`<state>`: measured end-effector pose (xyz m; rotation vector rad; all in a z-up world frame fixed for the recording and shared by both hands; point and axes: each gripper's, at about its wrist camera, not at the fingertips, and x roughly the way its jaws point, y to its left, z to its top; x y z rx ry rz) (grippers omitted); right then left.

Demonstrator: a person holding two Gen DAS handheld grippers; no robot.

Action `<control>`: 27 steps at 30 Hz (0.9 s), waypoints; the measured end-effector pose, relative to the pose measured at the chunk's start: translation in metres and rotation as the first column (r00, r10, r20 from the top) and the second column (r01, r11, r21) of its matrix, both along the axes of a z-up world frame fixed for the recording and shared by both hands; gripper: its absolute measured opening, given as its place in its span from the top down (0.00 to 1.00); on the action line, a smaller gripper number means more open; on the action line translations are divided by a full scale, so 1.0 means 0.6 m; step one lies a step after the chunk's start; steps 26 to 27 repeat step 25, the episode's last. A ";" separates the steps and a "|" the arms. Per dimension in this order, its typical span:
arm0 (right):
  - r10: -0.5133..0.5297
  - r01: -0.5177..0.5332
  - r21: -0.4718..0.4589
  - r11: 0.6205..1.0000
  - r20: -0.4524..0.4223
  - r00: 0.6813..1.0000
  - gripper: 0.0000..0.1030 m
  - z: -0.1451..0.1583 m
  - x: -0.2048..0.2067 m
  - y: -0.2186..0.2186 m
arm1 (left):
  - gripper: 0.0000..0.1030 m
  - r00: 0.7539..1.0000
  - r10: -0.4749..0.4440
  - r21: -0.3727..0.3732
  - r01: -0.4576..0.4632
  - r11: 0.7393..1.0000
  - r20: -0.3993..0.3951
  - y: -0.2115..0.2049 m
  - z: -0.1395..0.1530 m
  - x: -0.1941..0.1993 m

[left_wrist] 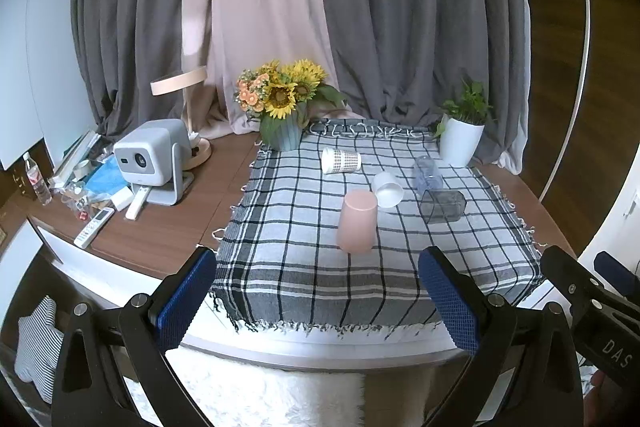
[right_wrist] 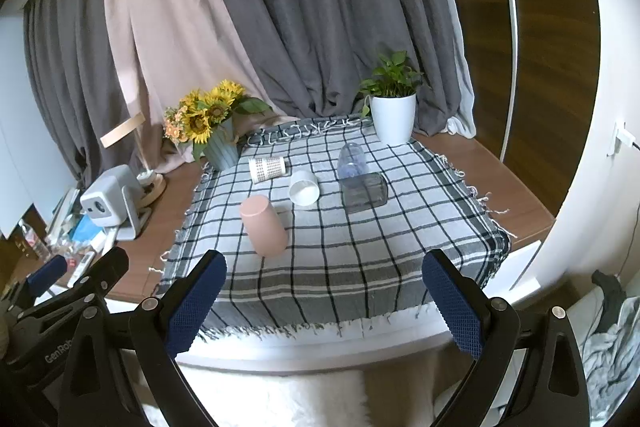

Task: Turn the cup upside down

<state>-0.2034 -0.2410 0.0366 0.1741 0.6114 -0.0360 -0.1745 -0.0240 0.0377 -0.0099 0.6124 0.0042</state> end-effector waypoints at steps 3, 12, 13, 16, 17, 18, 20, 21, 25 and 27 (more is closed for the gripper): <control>0.000 0.000 -0.001 1.000 0.000 1.000 0.04 0.000 0.000 -0.001 | 0.00 1.000 0.001 0.000 -0.001 1.000 0.001 -0.001 0.000 0.000; 0.000 0.000 -0.001 1.000 -0.002 1.000 0.04 -0.001 0.000 -0.002 | 0.00 1.000 -0.004 0.000 0.004 1.000 -0.001 -0.002 0.000 0.000; -0.001 0.001 0.000 1.000 -0.002 1.000 0.04 -0.001 -0.001 -0.003 | 0.00 1.000 -0.006 -0.001 0.006 1.000 0.000 -0.002 0.000 0.001; 0.001 -0.001 0.000 1.000 -0.003 1.000 0.04 -0.001 0.000 -0.005 | 0.00 1.000 -0.011 0.001 0.011 1.000 0.003 0.000 0.001 0.001; 0.000 0.000 0.000 1.000 -0.002 1.000 0.04 -0.001 -0.001 -0.005 | 0.00 1.000 -0.013 0.002 0.013 1.000 0.003 0.001 0.000 0.001; 0.000 0.000 -0.001 1.000 -0.002 1.000 0.04 -0.001 0.000 -0.005 | 0.00 1.000 -0.012 0.001 0.012 1.000 0.001 0.001 0.000 0.000; 0.001 -0.001 -0.001 1.000 -0.002 1.000 0.04 -0.001 0.000 -0.006 | 0.00 1.000 -0.013 0.000 0.013 1.000 0.001 0.000 0.000 0.000; 0.001 -0.001 -0.001 1.000 -0.002 1.000 0.04 -0.001 0.000 -0.007 | 0.00 1.000 -0.015 0.000 0.015 1.000 0.000 0.001 0.000 0.000; 0.002 -0.002 -0.001 1.000 -0.004 1.000 0.04 -0.002 0.001 -0.009 | 0.00 1.000 -0.018 0.001 0.018 1.000 -0.004 0.003 0.000 0.002; 0.002 -0.002 -0.001 1.000 -0.004 1.000 0.04 -0.002 0.001 -0.009 | 0.00 1.000 -0.018 0.001 0.018 1.000 -0.004 0.003 0.000 0.002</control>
